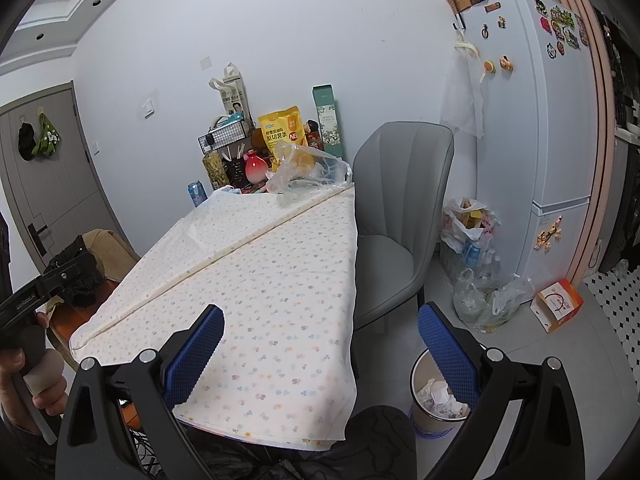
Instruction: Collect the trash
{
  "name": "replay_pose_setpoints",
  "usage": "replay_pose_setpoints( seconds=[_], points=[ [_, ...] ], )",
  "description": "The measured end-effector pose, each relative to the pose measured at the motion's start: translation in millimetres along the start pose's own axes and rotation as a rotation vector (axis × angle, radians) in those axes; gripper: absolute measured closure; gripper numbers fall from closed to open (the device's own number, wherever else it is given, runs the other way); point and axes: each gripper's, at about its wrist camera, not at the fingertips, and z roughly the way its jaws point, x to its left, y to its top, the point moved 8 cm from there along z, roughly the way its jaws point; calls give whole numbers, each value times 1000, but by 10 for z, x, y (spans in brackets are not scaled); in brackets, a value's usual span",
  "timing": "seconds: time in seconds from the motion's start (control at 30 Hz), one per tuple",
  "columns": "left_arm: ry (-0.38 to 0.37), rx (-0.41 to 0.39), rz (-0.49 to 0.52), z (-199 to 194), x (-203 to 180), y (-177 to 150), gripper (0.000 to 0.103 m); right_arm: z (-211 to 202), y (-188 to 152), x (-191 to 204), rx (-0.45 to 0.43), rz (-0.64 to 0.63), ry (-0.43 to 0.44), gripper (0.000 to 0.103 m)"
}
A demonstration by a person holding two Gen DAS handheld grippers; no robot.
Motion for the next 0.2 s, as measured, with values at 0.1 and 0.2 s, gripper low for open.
replay_pose_setpoints(
  seconds=[0.1, 0.2],
  points=[
    [-3, 7, -7, 12, 19, -4, 6, 4, -4, 1, 1, 1, -1, 8],
    [-4, 14, -7, 39, 34, -17, 6, 37, -41, -7, 7, 8, -4, 8]
  ],
)
